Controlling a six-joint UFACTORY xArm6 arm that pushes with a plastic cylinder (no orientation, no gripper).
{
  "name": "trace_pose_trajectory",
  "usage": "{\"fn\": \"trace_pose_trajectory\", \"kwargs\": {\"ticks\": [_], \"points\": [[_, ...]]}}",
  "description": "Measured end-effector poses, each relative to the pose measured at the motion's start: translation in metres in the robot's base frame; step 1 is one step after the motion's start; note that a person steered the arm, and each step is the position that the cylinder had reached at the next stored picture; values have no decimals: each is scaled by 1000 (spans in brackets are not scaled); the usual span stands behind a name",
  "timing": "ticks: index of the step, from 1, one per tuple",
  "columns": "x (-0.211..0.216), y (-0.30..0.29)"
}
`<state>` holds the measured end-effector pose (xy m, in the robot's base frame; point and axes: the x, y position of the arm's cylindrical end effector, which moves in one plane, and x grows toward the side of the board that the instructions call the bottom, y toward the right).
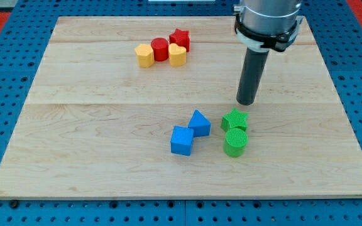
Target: Push the blue cube close to the green circle
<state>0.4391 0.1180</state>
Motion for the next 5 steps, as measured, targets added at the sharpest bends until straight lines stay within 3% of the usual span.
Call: {"fn": "trace_pose_trajectory", "kwargs": {"ticks": [3, 5], "points": [[1, -18], [27, -109]]}}
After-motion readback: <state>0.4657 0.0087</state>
